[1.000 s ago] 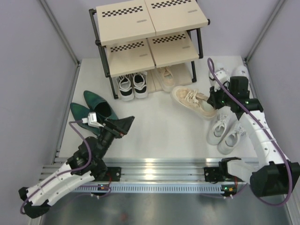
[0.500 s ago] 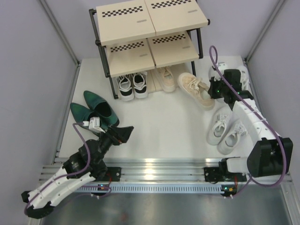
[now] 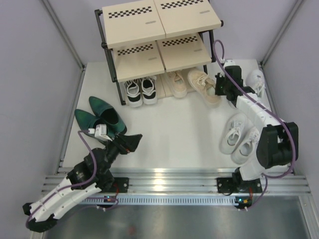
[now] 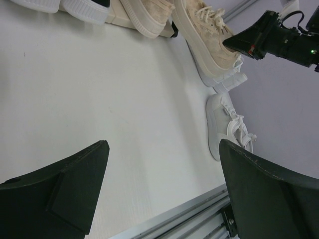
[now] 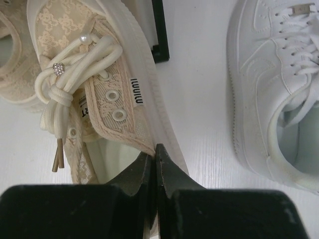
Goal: Place and organize the shoes onto the shoe shelf
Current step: Place the shoe at the shoe shelf, then adjust the shoe at the shoe shelf.
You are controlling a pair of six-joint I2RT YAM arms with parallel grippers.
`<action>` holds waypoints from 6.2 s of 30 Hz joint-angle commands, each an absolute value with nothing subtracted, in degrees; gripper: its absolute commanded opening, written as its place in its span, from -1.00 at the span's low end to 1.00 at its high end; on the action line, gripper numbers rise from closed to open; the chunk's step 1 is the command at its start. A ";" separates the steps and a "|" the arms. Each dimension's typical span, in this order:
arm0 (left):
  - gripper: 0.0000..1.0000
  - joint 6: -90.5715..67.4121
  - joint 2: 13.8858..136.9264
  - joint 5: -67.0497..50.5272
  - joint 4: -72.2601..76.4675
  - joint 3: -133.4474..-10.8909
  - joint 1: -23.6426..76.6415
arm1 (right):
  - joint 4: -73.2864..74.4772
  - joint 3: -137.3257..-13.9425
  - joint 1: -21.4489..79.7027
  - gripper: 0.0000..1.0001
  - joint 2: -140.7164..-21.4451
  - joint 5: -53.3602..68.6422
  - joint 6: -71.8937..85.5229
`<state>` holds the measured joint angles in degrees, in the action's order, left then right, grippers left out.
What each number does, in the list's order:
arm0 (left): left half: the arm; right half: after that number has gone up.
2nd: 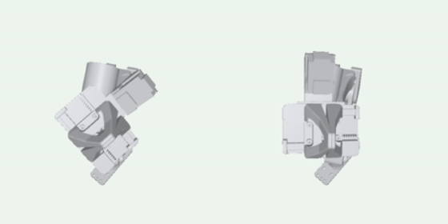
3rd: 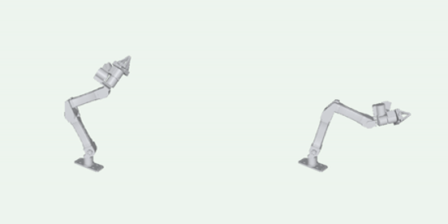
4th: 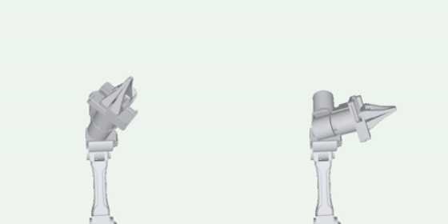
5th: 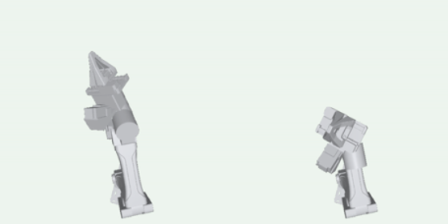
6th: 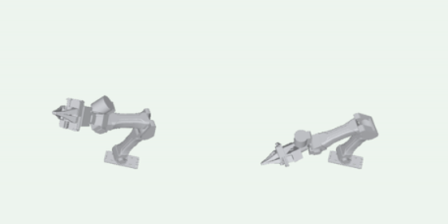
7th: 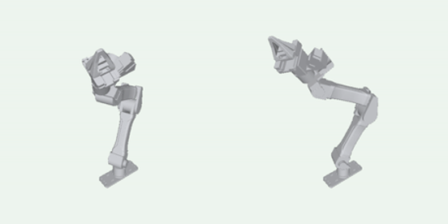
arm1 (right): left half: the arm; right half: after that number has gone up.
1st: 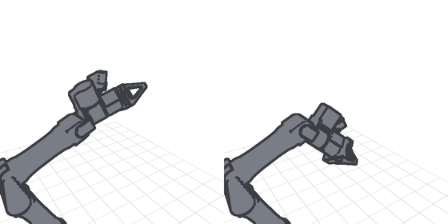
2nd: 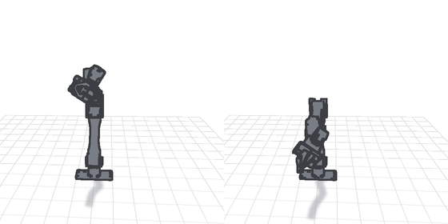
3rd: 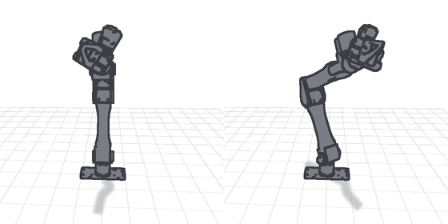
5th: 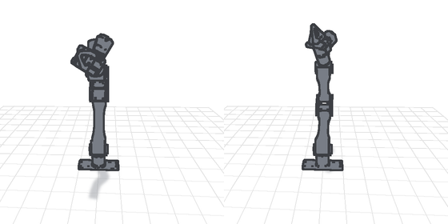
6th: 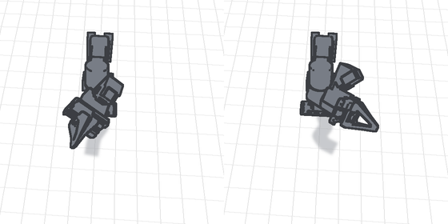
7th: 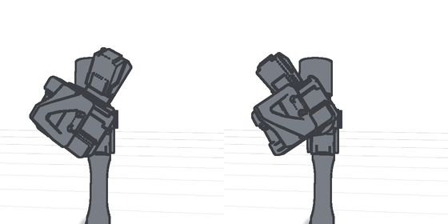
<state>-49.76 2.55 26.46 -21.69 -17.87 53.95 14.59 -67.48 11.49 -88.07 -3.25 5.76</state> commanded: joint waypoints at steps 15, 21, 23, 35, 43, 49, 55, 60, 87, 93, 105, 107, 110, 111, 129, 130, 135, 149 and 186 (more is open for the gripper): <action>0.95 -49.75 5.98 27.69 -22.15 -19.60 53.96 | -8.17 -74.88 16.87 -1.00 -96.76 -11.16 12.48; 0.95 -50.36 5.98 27.95 -22.06 -19.25 53.96 | -11.08 -76.99 18.89 -1.00 -100.54 -13.01 13.88; 0.95 -50.45 5.89 27.86 -22.15 -19.25 53.96 | -10.73 -78.31 19.42 -1.00 -102.30 -14.41 15.46; 0.95 -50.27 7.20 28.48 -21.53 -19.51 53.96 | -13.89 -80.85 19.42 -1.00 -106.52 -17.31 19.42; 0.95 -50.36 7.91 28.13 -21.45 -19.86 53.96 | -12.22 -85.08 19.42 -1.00 -111.35 -16.52 24.34; 0.95 -50.54 8.35 28.48 -21.36 -19.69 53.96 | -12.30 -85.69 19.42 -1.00 -112.76 -16.70 26.28; 0.96 -50.80 8.79 28.48 -21.09 -19.51 53.96 | -11.60 -87.62 19.51 -1.00 -114.43 -14.51 27.68; 0.96 -50.80 8.88 28.21 -21.18 -19.77 53.96 | -9.32 -90.61 19.42 -1.00 -116.63 -12.48 28.74; 0.96 -50.10 7.56 24.70 -21.09 -20.65 53.96 | -14.24 -70.41 17.58 0.53 -96.77 -6.34 16.53; 0.95 -49.40 6.50 23.56 -21.36 -20.74 53.96 | -10.90 -66.89 16.35 0.76 -94.66 11.97 2.31; 0.96 -49.13 4.31 23.12 -21.36 -19.07 53.96 | -7.30 -66.88 13.09 0.79 -100.28 22.14 -12.04; 0.95 -49.04 4.13 23.03 -21.36 -18.98 53.96 | -6.86 -68.64 13.27 0.79 -102.47 21.97 -12.39; 0.96 -48.87 3.78 23.11 -21.36 -18.98 53.96 | -6.50 -70.84 13.62 0.76 -104.85 20.92 -12.13; 0.95 -48.87 3.69 23.20 -21.62 -18.98 53.96 | -6.59 -71.19 13.80 0.74 -105.38 20.22 -11.95; 0.95 -48.52 2.46 24.87 -22.32 -18.11 53.96 | -3.08 -80.24 15.64 -0.13 -112.32 17.93 -14.14; 0.95 -48.52 2.46 24.96 -22.41 -18.19 53.96 | -2.99 -80.42 15.64 -0.15 -112.41 17.93 -14.59; 0.95 -48.52 2.46 25.22 -22.41 -18.02 53.96 | -2.28 -81.91 15.82 -0.28 -112.76 18.11 -17.57; 0.96 -48.43 2.46 24.96 -22.41 -18.37 53.96 | -5.09 -85.69 16.44 -0.41 -113.47 18.81 -12.75; 0.95 -48.60 1.50 23.47 -22.50 -18.81 53.96 | -3.60 -78.40 19.07 -0.42 -108.99 14.06 -15.82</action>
<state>-49.36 2.42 24.01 -23.24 -18.50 53.95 -2.35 -79.20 18.15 -112.53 13.67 -14.61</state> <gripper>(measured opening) 0.977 0.297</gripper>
